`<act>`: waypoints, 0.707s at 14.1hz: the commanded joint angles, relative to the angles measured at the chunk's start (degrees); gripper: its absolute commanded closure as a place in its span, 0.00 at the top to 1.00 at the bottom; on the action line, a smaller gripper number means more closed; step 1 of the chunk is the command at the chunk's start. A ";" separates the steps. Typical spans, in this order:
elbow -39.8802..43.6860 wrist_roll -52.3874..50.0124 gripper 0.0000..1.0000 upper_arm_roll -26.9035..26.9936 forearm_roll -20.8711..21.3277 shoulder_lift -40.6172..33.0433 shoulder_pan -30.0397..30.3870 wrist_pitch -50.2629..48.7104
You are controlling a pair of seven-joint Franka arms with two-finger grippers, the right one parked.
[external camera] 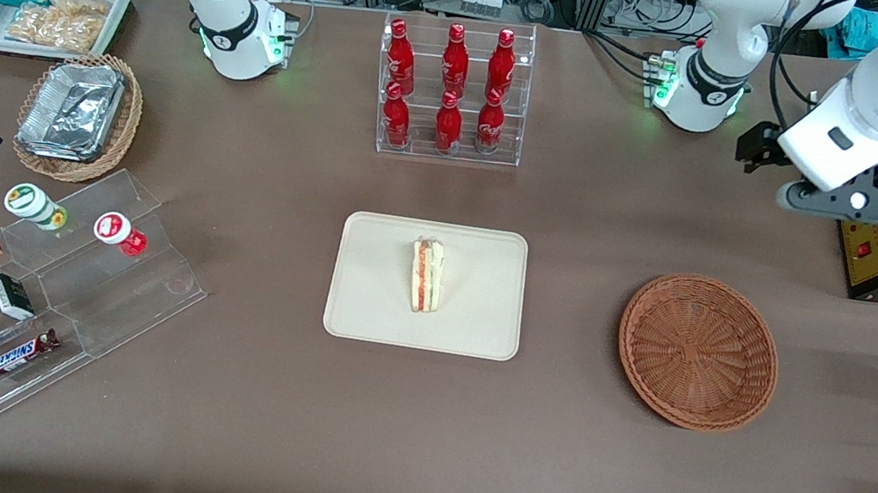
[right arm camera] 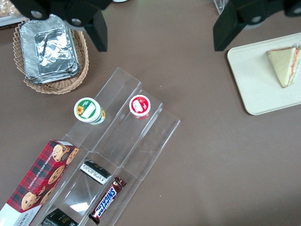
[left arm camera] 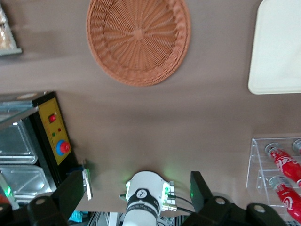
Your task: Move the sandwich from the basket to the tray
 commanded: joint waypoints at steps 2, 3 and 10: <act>-3.84 -0.58 1.00 1.70 -2.19 -3.51 -0.46 4.58; -1.75 -1.46 1.00 1.52 -2.55 -1.50 0.15 4.58; 3.19 -3.74 1.00 -4.43 -5.45 2.82 6.38 3.88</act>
